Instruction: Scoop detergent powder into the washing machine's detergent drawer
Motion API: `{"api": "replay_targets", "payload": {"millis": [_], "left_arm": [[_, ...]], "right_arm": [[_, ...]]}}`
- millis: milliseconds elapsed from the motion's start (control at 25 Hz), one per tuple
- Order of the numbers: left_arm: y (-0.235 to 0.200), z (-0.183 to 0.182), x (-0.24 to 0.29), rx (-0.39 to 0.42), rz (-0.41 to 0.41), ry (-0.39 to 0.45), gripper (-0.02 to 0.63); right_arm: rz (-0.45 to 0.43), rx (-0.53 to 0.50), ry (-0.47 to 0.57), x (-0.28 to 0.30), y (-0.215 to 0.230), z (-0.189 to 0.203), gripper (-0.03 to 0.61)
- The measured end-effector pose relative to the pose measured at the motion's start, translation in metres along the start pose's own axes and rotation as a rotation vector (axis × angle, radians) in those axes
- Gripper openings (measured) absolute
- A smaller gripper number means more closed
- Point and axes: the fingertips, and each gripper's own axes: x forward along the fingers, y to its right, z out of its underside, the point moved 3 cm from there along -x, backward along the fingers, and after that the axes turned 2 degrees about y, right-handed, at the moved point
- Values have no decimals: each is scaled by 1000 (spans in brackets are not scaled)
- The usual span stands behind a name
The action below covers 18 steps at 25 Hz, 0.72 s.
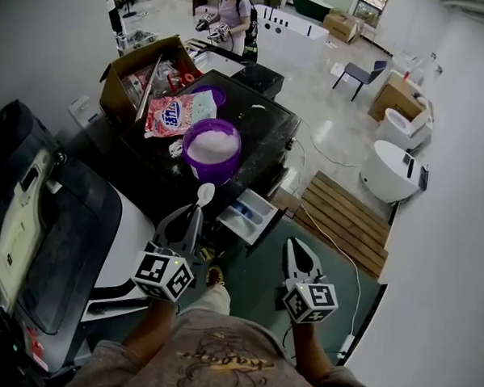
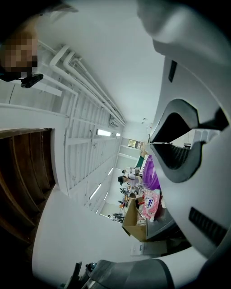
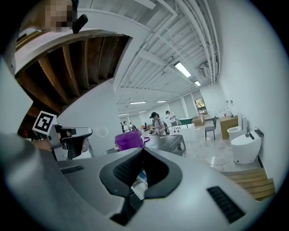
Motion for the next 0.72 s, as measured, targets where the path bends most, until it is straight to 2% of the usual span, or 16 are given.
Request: {"api": "replay_targets", "payload": {"millis": [720], "left_arm": [[-82, -36, 118, 1, 29, 0, 26]], "right_arm": [[11, -15, 31, 140, 6, -39, 2]]}}
